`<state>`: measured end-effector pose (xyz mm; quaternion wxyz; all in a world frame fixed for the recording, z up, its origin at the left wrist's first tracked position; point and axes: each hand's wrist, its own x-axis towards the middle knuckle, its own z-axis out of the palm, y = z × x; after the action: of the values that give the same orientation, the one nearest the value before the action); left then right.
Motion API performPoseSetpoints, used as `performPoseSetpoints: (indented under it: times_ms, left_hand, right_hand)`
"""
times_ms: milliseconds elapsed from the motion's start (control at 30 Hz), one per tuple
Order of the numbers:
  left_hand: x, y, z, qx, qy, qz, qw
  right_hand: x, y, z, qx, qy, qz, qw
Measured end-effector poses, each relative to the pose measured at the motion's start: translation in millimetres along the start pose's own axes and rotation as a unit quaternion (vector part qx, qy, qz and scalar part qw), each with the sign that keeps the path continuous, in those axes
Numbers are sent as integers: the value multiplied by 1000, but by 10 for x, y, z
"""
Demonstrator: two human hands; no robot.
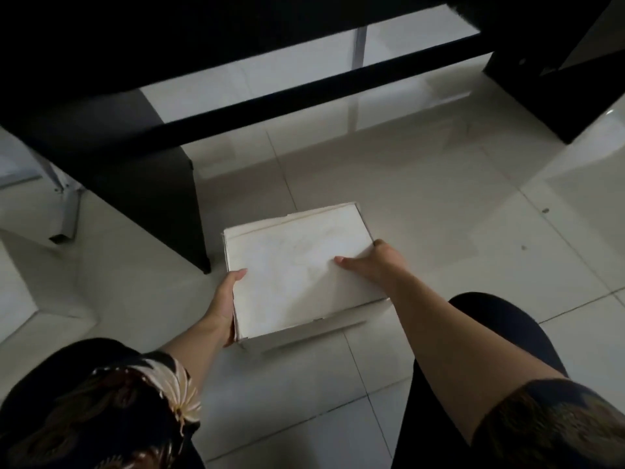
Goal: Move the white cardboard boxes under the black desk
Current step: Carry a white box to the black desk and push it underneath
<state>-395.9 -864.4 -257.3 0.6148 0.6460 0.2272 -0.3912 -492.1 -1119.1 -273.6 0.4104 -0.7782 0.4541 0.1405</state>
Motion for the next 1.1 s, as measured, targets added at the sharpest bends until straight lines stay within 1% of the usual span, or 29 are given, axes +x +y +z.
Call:
performPoseSetpoints:
  times_ms: [133,200,267,333,400,433,467,500,533,633,700,767,800,900,1000,1100]
  left_hand:
    - [219,-104,-99,4,35,-59,998]
    - [300,-164,-125,69,78,-61,993]
    - [404,-215,-165,185,135,-36,973]
    - [443,-238,-144,320,215,21,923]
    - [355,-257,-85,406,284,72,865]
    - [234,-261,-38,453,309,111,829]
    - [181,-298,-21,505,314,167,786]
    - [125,-334,16,554,296,223,746]
    - [79,-358,51,593,251,264,717]
    - [-11,-419,233,670,86,309,670]
    - [-31,-512,330,693,12,351,630]
    - [-26,-686,343,716,-22,363,596]
    - [-10,-762,316,723,-23,358,590]
    - [47,-836,188,733,-12,316,602]
    - [68,-783,157,751,-2,301,588]
    - [70,-772,182,765,10,292,574]
  right_hand:
    - [78,-39,156,-35,-10,8,999]
    - [124,-45,182,-40,-21,16,999]
    - [191,-84,180,-44,-36,27,998]
    - [240,-170,159,-67,-39,29,997]
    - [216,-290,136,-115,-23,30,993]
    - [183,-364,119,-139,-11,25,990]
    - [155,-437,105,-165,2,7,986]
    - [138,-508,108,-190,12,-26,981]
    - [133,-577,130,-212,20,-66,975]
    - [138,-750,285,-265,29,-185,946]
    - [165,-788,401,-305,15,-216,927]
    - [181,-765,462,-335,-6,-207,919]
    - [193,-759,470,-340,-10,-202,918]
    - [224,-808,455,-343,-16,-182,921]
    - [236,-905,448,-345,-25,-161,925]
    - [268,-940,446,-343,-13,-156,926]
